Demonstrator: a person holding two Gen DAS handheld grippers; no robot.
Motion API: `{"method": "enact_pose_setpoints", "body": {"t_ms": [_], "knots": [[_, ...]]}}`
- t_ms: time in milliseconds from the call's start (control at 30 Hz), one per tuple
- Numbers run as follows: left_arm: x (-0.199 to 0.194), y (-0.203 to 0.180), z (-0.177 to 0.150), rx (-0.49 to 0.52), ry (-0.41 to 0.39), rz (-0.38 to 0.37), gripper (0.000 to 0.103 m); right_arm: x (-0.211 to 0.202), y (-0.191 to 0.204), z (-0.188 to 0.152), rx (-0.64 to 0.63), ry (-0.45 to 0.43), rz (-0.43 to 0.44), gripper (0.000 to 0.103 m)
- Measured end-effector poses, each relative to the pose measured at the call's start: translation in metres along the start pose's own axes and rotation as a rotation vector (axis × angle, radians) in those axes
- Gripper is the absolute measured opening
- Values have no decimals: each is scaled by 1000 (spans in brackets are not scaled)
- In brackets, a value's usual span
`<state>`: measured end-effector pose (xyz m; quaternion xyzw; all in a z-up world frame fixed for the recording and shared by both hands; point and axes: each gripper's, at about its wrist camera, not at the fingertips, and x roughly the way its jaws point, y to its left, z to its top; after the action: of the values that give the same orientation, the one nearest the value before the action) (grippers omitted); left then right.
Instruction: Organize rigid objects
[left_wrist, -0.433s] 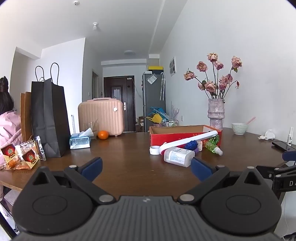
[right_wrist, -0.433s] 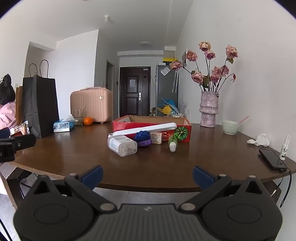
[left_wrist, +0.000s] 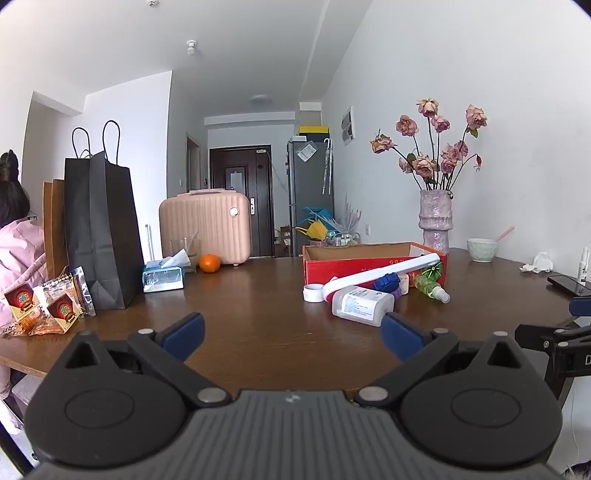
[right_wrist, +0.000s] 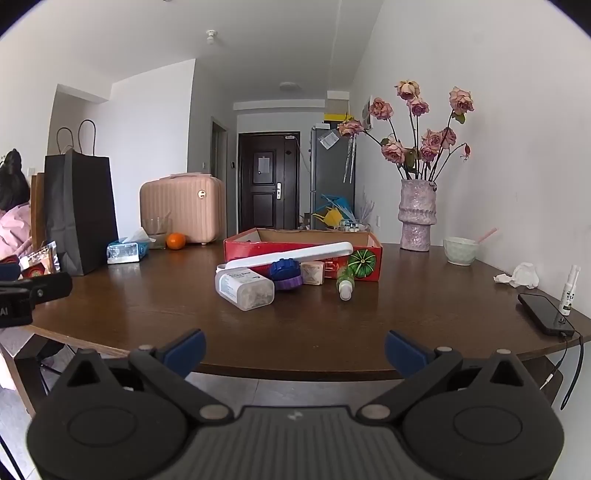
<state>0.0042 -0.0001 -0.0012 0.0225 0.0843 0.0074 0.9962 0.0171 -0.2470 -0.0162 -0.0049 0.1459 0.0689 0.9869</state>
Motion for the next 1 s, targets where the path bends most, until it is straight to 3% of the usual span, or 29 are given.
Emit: {"method": "enact_pose_setpoints", "body": {"t_ms": [1000], "knots": [[0,-1,-3,12,6,4,103,1,-2,-1,26,6,-4,103]]}}
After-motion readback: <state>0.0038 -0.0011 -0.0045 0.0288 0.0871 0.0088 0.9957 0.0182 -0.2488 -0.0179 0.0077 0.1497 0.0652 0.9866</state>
